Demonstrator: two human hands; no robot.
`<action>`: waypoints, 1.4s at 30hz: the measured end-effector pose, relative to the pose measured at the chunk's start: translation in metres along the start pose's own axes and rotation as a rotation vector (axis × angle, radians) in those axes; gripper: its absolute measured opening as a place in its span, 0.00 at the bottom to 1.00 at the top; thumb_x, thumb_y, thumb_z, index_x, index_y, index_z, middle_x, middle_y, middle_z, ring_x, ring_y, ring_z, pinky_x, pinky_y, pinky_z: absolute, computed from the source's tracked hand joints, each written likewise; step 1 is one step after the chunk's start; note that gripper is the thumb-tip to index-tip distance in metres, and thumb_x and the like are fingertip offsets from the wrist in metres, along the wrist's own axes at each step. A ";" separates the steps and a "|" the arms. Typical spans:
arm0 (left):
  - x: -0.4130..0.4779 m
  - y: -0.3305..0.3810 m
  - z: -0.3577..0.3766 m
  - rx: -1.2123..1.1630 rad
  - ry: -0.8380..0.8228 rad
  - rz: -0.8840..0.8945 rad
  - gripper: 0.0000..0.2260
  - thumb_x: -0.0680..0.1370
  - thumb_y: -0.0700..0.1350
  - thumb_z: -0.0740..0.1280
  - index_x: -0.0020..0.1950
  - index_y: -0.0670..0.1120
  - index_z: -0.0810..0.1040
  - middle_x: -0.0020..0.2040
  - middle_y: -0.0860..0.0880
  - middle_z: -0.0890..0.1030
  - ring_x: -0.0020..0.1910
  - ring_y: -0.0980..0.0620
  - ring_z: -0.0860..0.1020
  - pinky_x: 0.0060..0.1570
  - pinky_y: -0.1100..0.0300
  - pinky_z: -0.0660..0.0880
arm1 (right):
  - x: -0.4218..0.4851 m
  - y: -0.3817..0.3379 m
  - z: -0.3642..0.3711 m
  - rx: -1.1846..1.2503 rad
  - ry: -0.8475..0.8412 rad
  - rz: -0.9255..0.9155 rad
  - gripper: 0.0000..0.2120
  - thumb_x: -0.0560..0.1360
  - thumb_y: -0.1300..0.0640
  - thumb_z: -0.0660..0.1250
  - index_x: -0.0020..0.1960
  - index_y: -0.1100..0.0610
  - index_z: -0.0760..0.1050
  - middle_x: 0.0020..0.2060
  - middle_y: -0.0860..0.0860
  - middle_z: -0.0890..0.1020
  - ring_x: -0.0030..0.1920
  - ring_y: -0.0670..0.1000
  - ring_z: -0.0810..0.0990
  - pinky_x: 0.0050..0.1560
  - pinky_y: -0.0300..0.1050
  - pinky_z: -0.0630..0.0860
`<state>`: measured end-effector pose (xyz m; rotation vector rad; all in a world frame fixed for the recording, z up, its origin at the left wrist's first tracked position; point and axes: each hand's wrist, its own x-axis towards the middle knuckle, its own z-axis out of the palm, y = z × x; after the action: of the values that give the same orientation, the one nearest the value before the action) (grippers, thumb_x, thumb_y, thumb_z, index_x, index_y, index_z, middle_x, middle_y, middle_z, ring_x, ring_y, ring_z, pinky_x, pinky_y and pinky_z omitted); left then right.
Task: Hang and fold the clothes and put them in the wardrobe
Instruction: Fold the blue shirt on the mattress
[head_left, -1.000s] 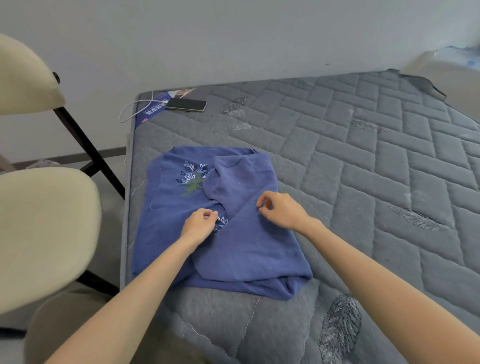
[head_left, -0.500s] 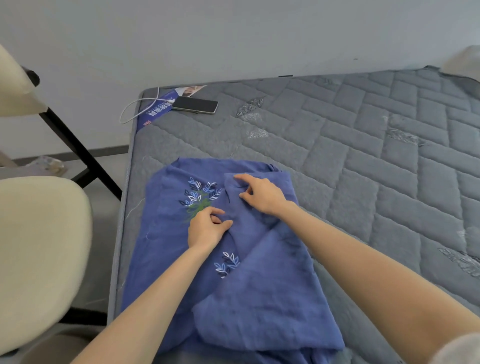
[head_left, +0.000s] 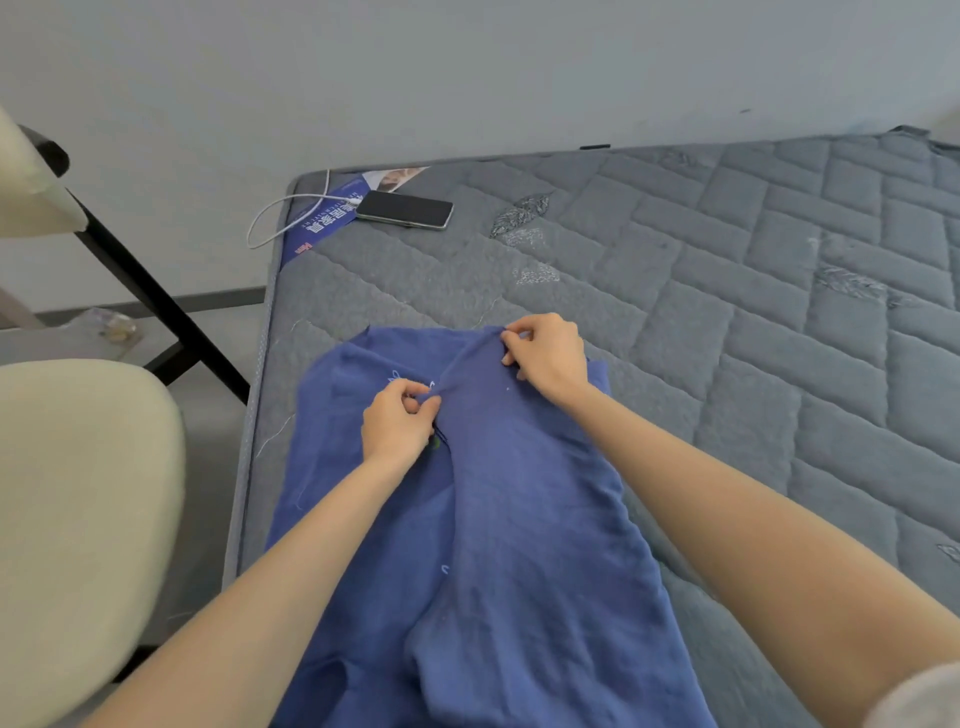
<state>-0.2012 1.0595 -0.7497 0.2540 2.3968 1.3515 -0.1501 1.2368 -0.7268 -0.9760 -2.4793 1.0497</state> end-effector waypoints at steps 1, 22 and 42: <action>0.002 0.001 0.001 -0.017 0.002 -0.029 0.03 0.75 0.43 0.68 0.45 0.49 0.74 0.33 0.52 0.78 0.41 0.46 0.81 0.50 0.45 0.78 | 0.004 -0.001 0.001 0.020 0.008 0.018 0.09 0.75 0.59 0.61 0.45 0.51 0.80 0.32 0.48 0.84 0.27 0.42 0.78 0.43 0.42 0.79; -0.120 0.037 0.074 0.438 -0.281 0.334 0.13 0.76 0.53 0.65 0.52 0.47 0.68 0.52 0.49 0.69 0.56 0.46 0.66 0.52 0.57 0.65 | -0.033 0.082 -0.047 -0.069 -0.090 0.129 0.22 0.76 0.58 0.65 0.68 0.61 0.66 0.65 0.59 0.69 0.64 0.59 0.69 0.64 0.48 0.67; -0.210 0.018 0.135 0.884 -0.278 0.137 0.28 0.66 0.65 0.68 0.47 0.45 0.61 0.49 0.50 0.59 0.52 0.48 0.62 0.45 0.54 0.59 | -0.023 0.101 -0.055 0.396 -0.057 0.359 0.16 0.77 0.57 0.63 0.35 0.53 0.59 0.33 0.50 0.68 0.32 0.49 0.64 0.30 0.42 0.62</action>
<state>0.0453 1.1043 -0.7482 0.7809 2.5941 0.1832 -0.0582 1.3012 -0.7602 -1.2936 -2.0555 1.6207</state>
